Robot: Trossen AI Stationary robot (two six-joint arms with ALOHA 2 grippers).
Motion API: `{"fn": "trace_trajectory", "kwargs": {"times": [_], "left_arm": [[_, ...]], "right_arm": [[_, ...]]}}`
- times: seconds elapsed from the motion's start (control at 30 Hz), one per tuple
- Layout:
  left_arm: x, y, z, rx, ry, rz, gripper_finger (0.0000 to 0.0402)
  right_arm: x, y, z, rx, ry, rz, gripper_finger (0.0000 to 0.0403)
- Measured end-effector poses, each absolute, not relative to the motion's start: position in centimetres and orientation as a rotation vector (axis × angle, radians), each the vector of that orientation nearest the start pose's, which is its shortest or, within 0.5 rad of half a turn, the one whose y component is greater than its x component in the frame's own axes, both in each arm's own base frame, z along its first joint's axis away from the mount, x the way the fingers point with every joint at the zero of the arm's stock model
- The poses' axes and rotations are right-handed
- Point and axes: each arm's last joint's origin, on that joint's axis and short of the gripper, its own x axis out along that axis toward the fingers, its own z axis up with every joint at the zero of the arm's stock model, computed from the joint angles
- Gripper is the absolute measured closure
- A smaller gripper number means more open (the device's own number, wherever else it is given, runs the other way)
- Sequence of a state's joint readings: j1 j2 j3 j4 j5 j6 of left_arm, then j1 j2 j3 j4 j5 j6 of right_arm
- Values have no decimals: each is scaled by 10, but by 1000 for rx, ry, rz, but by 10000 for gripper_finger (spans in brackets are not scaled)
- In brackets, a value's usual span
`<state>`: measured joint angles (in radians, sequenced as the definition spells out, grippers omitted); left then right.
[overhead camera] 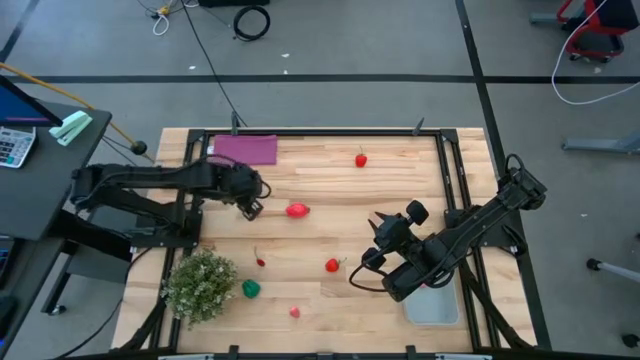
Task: Pick and placing Produce into tupperware
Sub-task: Put the red cherry into the gray bin
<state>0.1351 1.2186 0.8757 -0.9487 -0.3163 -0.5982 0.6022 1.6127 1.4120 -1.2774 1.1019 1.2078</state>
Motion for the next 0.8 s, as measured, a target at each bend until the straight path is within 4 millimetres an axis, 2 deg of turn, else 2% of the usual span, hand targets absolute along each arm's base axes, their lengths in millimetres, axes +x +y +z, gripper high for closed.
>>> {"fn": "trace_trajectory", "kwargs": {"times": [0.27, 0.6, 0.8], "left_arm": [[223, 37, 206, -372, 1253, 753, 190], [242, 24, 168, -288, 1412, 728, 197], [250, 17, 156, -253, 1421, 693, 194]], "right_arm": [[255, 144, 296, 2, 552, -832, 286], [257, 146, 296, 39, 560, -818, 286], [257, 146, 296, 43, 558, -817, 286]]}}
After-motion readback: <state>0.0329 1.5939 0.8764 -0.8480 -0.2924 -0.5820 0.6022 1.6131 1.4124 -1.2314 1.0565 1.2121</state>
